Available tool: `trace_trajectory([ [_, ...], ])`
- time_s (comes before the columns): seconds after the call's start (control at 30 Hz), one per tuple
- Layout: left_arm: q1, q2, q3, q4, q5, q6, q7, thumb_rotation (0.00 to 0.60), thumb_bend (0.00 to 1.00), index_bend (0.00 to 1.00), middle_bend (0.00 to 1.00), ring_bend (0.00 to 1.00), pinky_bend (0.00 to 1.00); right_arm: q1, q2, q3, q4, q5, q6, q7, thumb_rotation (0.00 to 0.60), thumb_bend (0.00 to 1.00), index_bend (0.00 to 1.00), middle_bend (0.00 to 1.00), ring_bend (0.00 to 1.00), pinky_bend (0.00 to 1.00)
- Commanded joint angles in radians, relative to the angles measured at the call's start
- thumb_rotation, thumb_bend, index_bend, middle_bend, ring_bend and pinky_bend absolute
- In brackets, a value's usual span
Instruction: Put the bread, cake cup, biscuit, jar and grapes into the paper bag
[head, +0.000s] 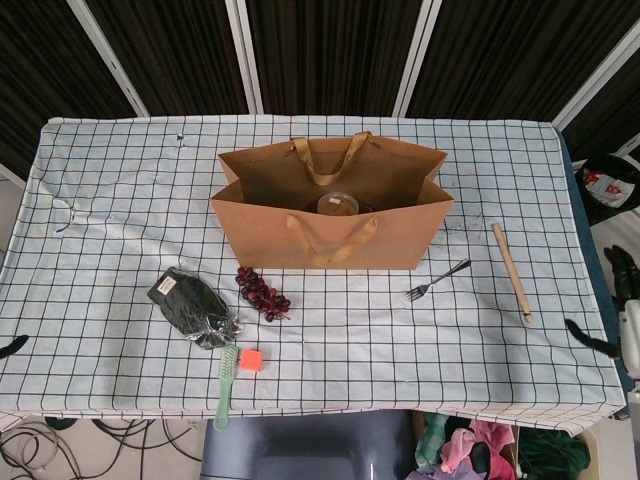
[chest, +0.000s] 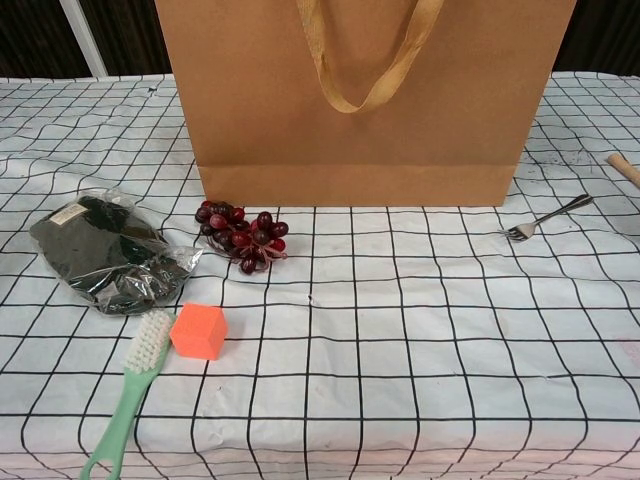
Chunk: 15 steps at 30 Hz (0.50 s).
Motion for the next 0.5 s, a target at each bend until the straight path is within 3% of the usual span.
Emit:
trace_trajectory([
  [0.03, -0.058, 0.021, 0.002, -0.076, 0.05, -0.048, 0.093, 0.6, 0.1, 0.04, 0.08, 0.0, 0.05, -0.072, -0.131, -0.06, 0.089, -0.119, 0.092, -0.066, 0.6, 0.13, 0.04, 0.04, 0.14, 0.2],
  [0.27, -0.24, -0.012, -0.026, -0.193, 0.108, -0.258, 0.248, 0.6, 0.08, 0.04, 0.08, 0.0, 0.05, -0.077, -0.22, -0.07, 0.128, -0.168, 0.065, -0.141, 0.6, 0.13, 0.04, 0.04, 0.14, 0.2],
  [0.5, -0.419, -0.146, -0.079, -0.171, 0.066, -0.433, 0.425, 0.6, 0.08, 0.06, 0.15, 0.02, 0.08, -0.087, -0.224, -0.053, 0.133, -0.182, 0.062, -0.135, 0.6, 0.14, 0.04, 0.05, 0.14, 0.2],
])
